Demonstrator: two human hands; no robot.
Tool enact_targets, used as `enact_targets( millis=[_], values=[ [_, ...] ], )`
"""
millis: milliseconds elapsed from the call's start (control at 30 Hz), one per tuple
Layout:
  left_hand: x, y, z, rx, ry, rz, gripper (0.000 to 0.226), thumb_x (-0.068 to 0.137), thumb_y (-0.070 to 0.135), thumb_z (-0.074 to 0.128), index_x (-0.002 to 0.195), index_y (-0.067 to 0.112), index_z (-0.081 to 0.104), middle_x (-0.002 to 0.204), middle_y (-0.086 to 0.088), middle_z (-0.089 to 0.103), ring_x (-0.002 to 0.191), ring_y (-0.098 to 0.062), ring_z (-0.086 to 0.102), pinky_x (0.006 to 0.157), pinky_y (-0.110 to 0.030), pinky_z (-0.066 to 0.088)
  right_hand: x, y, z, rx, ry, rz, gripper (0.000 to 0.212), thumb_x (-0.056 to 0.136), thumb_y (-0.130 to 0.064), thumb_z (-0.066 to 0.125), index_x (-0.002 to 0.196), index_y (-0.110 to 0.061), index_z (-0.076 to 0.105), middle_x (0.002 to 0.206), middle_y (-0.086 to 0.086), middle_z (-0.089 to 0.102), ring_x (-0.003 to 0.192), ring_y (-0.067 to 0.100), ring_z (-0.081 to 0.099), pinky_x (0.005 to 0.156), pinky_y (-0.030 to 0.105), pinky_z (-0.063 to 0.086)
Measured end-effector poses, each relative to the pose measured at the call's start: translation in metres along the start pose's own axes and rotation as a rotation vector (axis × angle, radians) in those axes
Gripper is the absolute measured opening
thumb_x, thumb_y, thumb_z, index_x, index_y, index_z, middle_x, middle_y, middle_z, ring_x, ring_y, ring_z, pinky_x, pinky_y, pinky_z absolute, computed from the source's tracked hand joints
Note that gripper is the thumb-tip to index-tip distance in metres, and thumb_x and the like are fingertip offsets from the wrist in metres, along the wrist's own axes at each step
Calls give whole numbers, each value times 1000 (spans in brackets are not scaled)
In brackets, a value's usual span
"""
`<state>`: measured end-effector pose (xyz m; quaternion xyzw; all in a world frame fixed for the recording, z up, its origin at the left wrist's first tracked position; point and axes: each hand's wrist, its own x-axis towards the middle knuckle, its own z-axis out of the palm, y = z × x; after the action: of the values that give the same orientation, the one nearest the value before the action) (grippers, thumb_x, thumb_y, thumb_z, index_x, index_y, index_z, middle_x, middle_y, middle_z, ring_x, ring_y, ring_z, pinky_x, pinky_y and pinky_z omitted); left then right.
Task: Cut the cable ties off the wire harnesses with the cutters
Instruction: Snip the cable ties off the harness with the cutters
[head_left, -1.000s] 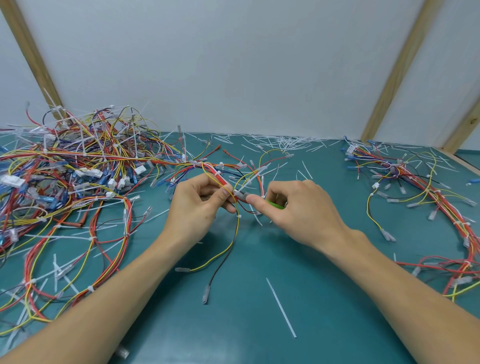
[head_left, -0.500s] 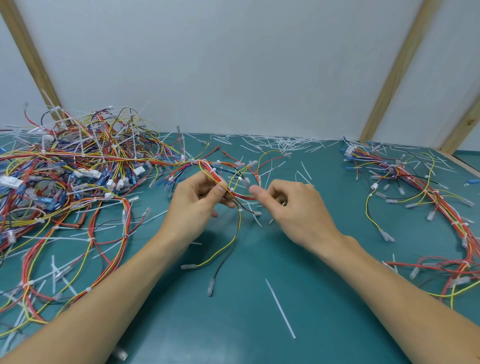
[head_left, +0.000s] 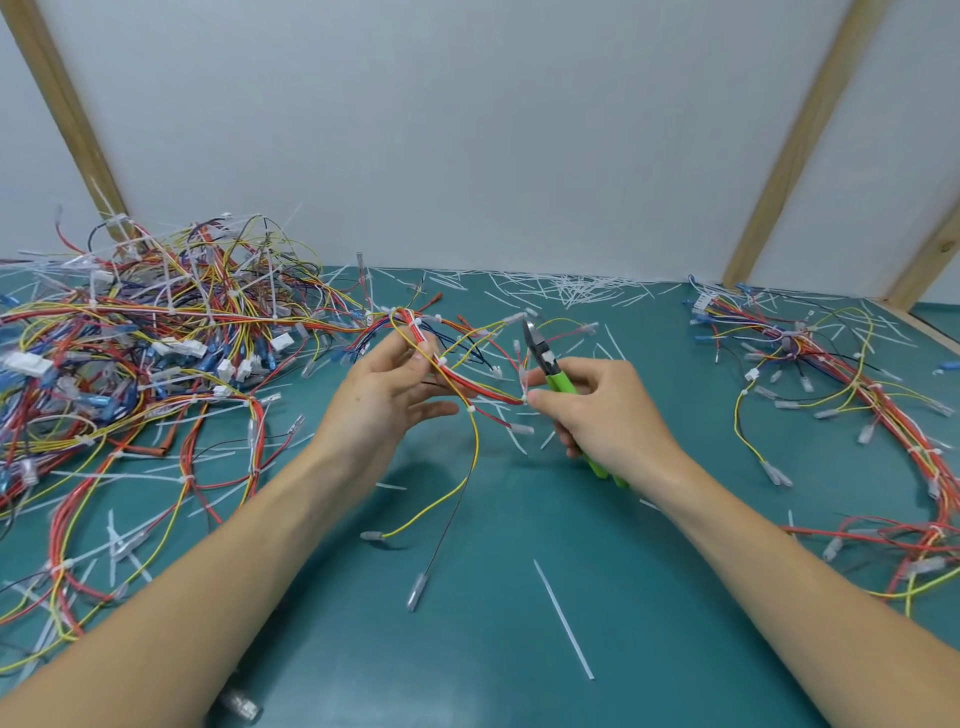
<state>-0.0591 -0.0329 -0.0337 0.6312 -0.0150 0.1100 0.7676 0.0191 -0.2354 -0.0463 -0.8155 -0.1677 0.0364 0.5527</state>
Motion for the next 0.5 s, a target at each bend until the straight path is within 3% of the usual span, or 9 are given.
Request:
enact_targets(
  millis=[267, 400, 500],
  values=[
    [2, 4, -3, -113, 56, -75, 24, 104, 9, 37, 86, 20, 49, 69, 6, 55, 68, -13, 64, 65, -26, 54, -3, -1, -3, -35, -108, -71, 14, 86, -29, 77, 78, -19, 72, 53, -6, 52, 48, 18, 46, 57, 34, 42],
    [6, 0, -8, 9, 270, -147, 14, 102, 15, 50, 90, 16, 56, 68, 1, 49, 57, -12, 64, 59, -25, 51, -2, 0, -2, -29, -40, -95, 17, 89, -26, 75, 75, -17, 69, 53, -4, 50, 54, 20, 44, 58, 40, 43],
    [8, -2, -11, 233, 453, -84, 8, 98, 18, 61, 104, 14, 57, 71, 2, 55, 55, -9, 62, 57, -28, 48, -3, -1, -1, -82, 10, -137, 19, 91, -27, 71, 74, -18, 67, 54, -4, 49, 57, 20, 43, 62, 51, 51]
  ],
)
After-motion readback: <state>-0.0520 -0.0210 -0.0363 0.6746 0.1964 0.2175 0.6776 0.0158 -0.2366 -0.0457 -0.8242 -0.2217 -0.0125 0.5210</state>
